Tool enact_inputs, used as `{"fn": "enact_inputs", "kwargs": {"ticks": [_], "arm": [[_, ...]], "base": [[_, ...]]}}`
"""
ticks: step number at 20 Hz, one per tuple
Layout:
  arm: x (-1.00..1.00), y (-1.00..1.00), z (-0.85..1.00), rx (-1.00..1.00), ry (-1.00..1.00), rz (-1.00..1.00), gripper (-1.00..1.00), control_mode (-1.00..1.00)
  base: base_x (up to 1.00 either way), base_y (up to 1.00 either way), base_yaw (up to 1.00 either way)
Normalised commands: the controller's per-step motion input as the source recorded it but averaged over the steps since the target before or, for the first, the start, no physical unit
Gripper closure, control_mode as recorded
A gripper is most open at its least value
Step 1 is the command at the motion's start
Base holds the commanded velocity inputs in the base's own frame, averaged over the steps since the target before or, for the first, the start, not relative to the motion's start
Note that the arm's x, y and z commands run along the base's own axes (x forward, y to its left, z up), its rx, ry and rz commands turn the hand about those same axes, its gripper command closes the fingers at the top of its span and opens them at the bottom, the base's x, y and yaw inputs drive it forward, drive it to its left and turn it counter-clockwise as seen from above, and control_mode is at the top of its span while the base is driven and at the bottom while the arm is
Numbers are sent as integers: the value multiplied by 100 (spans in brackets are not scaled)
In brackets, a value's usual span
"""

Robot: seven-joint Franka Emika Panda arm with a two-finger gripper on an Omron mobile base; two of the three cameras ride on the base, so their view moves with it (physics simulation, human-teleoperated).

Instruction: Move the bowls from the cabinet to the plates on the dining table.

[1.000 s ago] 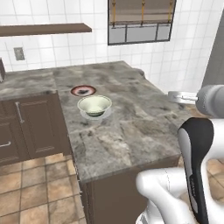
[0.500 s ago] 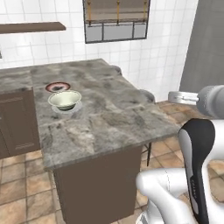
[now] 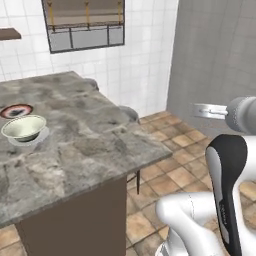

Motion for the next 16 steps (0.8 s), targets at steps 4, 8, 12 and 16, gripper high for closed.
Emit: {"fn": "enact_inputs", "kwargs": {"ticks": [4,8,12,16], "arm": [[0,0,0,0,0,0,-100,100],[0,0,0,0,0,0,-100,100],[0,0,0,0,0,0,-100,100],[0,0,0,0,0,0,-100,100]], "base": [[0,-30,-41],[0,-28,-42],[0,-23,-42],[0,-23,-43]]}}
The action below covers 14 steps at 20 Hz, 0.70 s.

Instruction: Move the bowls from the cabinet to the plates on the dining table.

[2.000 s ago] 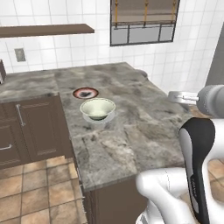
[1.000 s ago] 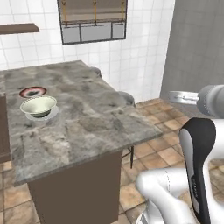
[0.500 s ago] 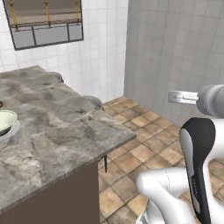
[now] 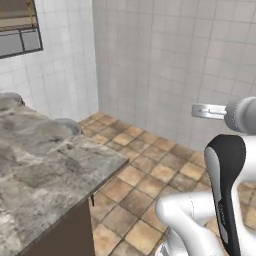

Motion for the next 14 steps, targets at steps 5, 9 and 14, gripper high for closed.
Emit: {"fn": "enact_inputs", "kwargs": {"ticks": [5,9,14], "arm": [[0,0,0,0,0,0,-100,100],[0,0,0,0,0,0,-100,100],[0,0,0,0,0,0,-100,100]], "base": [[4,-39,-37],[21,-38,-31],[24,-35,-30]]}}
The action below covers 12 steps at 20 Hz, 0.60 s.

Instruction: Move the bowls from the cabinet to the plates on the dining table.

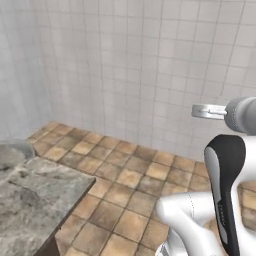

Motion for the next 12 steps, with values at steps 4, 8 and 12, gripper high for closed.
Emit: {"fn": "enact_inputs", "kwargs": {"ticks": [4,8,12], "arm": [[0,0,0,0,0,0,-100,100],[0,0,0,0,0,0,-100,100],[0,0,0,0,0,0,-100,100]], "base": [[0,-34,-40],[0,-27,-42],[0,-32,-40]]}}
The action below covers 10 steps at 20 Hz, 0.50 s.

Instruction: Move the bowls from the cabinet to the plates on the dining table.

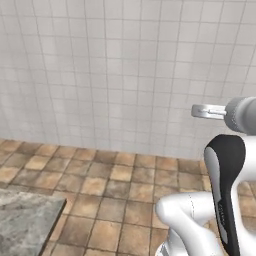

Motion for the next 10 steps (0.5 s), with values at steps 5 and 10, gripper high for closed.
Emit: {"fn": "enact_inputs", "kwargs": {"ticks": [5,10], "arm": [[0,0,0,0,0,0,-100,100],[0,0,0,0,0,0,-100,100]], "base": [[0,-28,-42],[0,-23,-42]]}}
